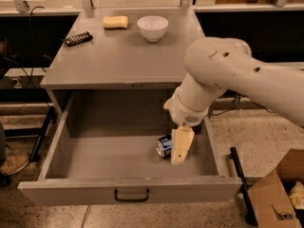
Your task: Pick pepsi can from top drawer and place on counter
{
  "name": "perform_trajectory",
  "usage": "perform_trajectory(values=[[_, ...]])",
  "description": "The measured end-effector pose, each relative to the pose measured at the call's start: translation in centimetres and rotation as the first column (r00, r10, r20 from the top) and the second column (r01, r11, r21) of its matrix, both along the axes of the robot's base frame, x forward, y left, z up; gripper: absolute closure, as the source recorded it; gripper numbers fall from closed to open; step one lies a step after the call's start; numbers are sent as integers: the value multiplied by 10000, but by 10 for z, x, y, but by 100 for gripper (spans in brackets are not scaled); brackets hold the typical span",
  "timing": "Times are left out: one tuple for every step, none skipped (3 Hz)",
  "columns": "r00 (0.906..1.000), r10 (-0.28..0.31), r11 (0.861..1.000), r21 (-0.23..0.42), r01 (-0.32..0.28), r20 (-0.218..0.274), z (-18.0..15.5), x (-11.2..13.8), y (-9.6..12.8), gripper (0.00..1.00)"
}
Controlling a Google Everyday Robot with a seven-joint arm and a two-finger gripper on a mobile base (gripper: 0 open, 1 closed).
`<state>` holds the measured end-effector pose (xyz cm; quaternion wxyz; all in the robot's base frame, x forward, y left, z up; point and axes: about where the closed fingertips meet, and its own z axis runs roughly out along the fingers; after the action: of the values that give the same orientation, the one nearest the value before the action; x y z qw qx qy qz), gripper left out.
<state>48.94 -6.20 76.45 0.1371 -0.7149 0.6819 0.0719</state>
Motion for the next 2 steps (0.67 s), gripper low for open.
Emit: perform_trajectory(values=[[9999,-114,9998,-148,115,73,-38,21,13,0],[9979,-646,9978,-175,647,41,-87,55,10,0]])
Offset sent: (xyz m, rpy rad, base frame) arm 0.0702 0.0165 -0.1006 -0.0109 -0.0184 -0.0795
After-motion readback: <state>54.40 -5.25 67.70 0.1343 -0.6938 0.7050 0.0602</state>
